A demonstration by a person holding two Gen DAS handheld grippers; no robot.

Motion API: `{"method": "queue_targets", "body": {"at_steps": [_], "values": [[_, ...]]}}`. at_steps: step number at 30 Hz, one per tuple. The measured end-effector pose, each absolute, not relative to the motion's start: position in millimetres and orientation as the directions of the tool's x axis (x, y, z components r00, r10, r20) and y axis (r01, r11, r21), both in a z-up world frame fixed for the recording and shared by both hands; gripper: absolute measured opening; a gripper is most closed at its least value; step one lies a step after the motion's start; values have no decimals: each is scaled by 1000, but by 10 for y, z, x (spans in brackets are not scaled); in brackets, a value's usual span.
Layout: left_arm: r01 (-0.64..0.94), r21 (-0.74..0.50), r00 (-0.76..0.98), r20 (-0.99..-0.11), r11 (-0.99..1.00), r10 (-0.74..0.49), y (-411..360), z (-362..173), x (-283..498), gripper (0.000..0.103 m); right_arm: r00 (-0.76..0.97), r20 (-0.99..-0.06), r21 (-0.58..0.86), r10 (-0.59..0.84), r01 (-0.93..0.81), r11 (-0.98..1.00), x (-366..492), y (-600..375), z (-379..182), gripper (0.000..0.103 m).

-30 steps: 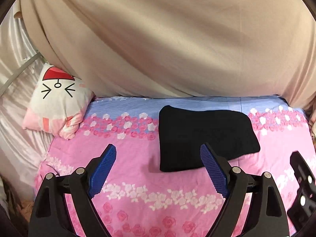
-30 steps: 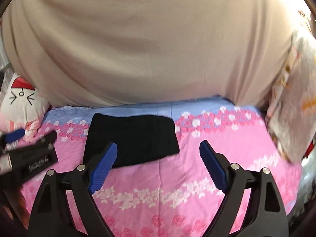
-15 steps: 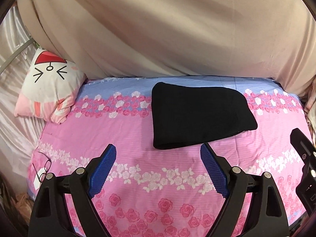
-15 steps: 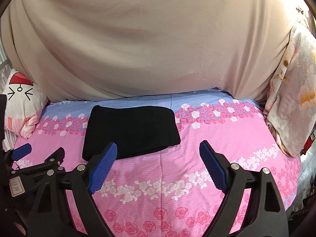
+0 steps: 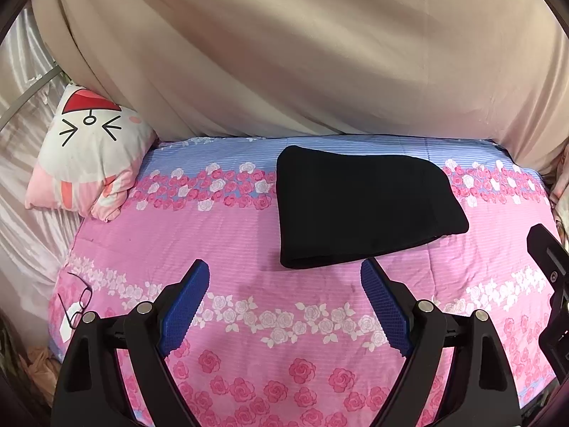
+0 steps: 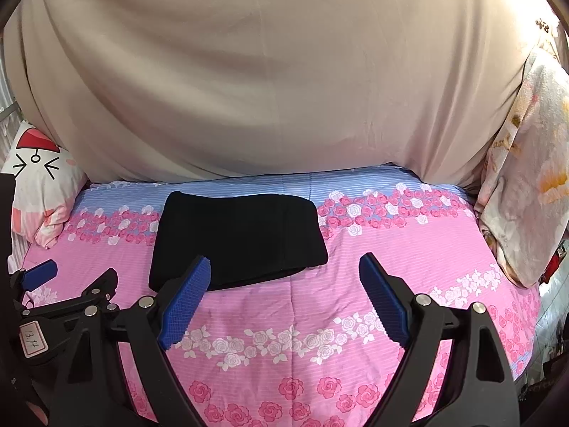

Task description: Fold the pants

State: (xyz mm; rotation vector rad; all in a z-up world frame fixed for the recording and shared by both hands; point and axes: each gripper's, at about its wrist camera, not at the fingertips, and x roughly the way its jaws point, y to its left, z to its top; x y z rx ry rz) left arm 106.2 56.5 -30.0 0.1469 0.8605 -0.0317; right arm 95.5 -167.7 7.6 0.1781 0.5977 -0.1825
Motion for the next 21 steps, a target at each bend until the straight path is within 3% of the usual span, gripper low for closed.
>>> {"method": "queue_targets", "body": {"at_steps": [21], "values": [[94,153,680,-731,984,48,527,-252,1040,85,811,-573,111,-117,219,969,962,-1710,56,84]]}}
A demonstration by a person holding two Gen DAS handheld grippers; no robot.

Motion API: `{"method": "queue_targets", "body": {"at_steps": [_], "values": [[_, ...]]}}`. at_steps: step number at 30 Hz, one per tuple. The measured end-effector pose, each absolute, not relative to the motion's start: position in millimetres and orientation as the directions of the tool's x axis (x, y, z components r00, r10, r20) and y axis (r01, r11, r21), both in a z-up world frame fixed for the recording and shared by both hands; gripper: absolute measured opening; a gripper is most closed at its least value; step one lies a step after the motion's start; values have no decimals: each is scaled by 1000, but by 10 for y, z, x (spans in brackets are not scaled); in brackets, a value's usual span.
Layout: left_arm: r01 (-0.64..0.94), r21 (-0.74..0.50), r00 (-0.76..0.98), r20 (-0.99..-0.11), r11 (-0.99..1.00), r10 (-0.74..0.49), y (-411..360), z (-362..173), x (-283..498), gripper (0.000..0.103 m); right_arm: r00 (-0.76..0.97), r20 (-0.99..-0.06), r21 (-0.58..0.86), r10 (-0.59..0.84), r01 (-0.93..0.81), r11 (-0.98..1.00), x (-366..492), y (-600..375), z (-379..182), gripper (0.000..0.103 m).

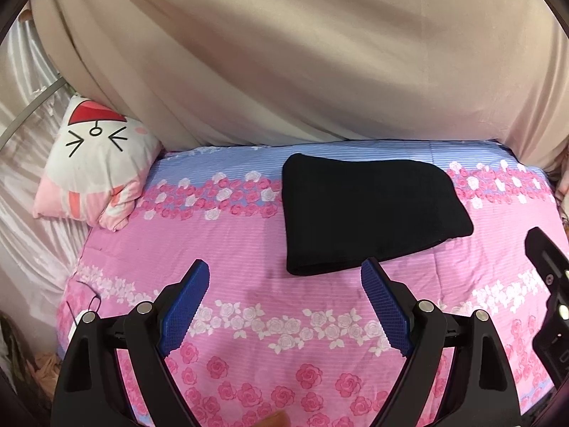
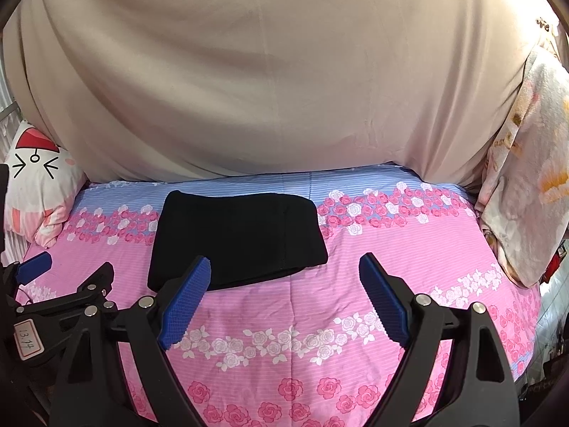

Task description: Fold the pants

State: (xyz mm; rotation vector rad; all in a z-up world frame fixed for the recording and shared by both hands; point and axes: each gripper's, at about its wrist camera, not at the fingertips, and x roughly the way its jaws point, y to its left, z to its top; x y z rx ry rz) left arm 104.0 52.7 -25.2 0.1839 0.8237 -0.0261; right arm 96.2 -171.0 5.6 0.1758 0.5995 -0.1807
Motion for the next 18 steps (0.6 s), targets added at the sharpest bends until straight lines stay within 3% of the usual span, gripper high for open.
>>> {"method": "queue_targets", "body": {"at_steps": [18], "values": [[73,131,701,-712,989,43,560,-207,1032,86,806,-575,98,-143,241,966,957,-1711,46,84]]}}
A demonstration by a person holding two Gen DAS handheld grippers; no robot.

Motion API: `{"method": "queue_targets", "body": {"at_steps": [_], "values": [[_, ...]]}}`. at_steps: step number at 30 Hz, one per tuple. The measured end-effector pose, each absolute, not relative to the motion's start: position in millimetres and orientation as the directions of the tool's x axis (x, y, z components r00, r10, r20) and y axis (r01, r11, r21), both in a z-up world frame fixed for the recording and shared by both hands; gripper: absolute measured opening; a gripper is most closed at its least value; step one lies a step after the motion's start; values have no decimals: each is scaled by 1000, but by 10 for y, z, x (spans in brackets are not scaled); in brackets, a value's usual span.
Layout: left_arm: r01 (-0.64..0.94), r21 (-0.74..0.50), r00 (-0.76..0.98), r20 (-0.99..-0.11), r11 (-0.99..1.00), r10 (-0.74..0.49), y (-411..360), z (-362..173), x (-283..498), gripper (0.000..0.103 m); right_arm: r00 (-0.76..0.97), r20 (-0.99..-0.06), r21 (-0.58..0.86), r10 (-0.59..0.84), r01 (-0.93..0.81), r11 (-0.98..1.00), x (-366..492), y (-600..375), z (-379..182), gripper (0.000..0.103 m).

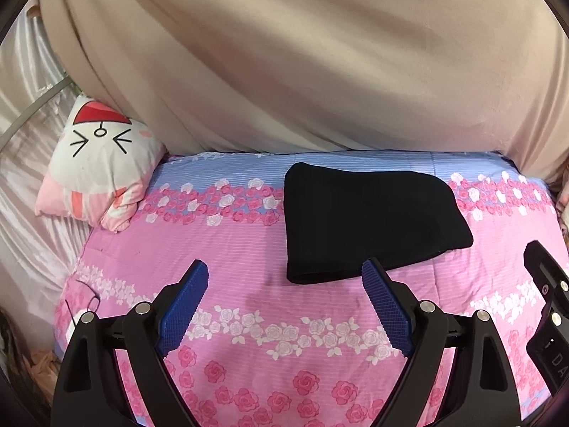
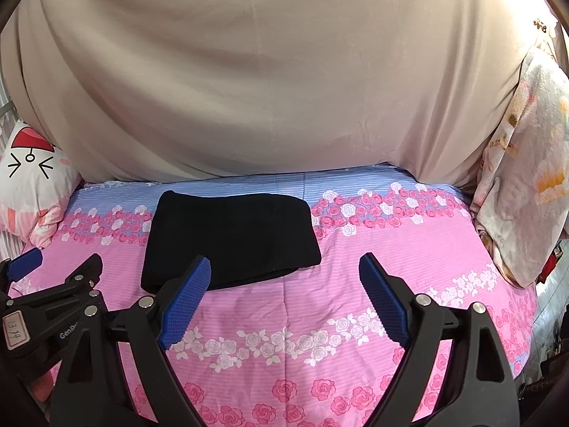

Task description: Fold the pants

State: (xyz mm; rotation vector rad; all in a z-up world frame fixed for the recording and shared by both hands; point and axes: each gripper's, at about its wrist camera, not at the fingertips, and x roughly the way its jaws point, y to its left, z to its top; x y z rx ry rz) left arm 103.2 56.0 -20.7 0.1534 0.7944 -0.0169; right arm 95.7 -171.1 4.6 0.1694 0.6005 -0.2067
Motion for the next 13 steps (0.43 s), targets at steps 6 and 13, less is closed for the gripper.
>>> {"method": "queue_targets", "body": {"at_steps": [6,13], "values": [[81,160,724,-687,984,53,534,-195,1002,86,805,-575,95,-149,246,964,945,-1702,39,84],[118,127,696,-718,985,9,534,-216,1026,86,802,-578,96,-149,248,964,934,-1683,22,84]]}}
